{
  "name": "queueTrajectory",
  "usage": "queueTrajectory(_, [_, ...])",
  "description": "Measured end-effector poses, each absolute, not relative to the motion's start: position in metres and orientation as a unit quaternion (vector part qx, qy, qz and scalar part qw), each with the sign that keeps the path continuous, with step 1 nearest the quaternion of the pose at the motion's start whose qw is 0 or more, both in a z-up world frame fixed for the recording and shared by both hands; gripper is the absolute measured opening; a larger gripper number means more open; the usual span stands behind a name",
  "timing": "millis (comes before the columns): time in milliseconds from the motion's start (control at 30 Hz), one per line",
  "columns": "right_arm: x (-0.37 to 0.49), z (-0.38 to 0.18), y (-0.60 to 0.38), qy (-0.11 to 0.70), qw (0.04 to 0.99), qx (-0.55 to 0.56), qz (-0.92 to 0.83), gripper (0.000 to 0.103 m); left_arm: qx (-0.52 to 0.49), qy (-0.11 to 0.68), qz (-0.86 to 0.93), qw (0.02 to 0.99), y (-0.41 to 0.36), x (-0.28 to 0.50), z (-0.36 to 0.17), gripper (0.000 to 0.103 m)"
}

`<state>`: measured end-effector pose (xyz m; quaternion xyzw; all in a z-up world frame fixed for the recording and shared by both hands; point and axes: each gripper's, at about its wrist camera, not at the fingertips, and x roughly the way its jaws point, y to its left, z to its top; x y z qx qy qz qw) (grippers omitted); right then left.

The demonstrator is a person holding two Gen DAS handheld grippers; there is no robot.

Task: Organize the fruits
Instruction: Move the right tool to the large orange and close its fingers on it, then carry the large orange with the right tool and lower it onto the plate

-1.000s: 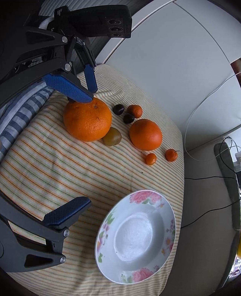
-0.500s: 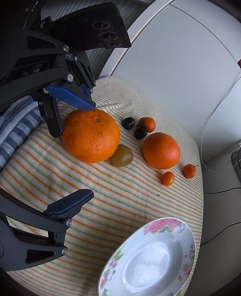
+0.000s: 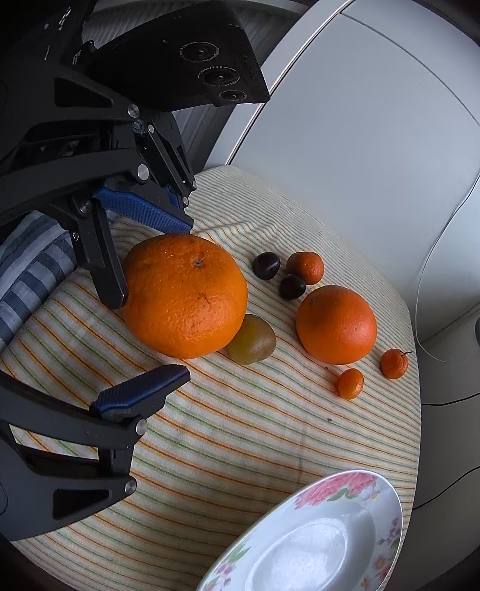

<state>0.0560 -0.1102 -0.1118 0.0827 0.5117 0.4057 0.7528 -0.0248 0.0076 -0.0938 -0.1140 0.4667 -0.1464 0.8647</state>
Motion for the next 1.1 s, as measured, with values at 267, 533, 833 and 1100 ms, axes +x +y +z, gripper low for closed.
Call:
queueTrajectory(267, [0.047, -0.114, -0.105, 0.504, 0.762, 0.058, 0.402, 0.074, -0.11, 0.467, -0.144, 0.865, 0.006, -0.025, -0.093, 0.067])
queueTrajectory(533, [0.039, -0.109, -0.107, 0.492, 0.773, 0.038, 0.398, 0.074, -0.104, 0.467, -0.144, 0.866, 0.003, -0.025, -0.091, 0.067])
queueTrajectory(833, [0.037, -0.094, -0.124, 0.477, 0.79, 0.045, 0.383, 0.074, -0.088, 0.452, -0.163, 0.873, -0.012, -0.019, -0.077, 0.067])
queueTrajectory(1100, [0.045, -0.074, -0.153, 0.456, 0.814, 0.054, 0.355, 0.074, -0.065, 0.434, -0.195, 0.877, -0.039, -0.002, -0.066, 0.067])
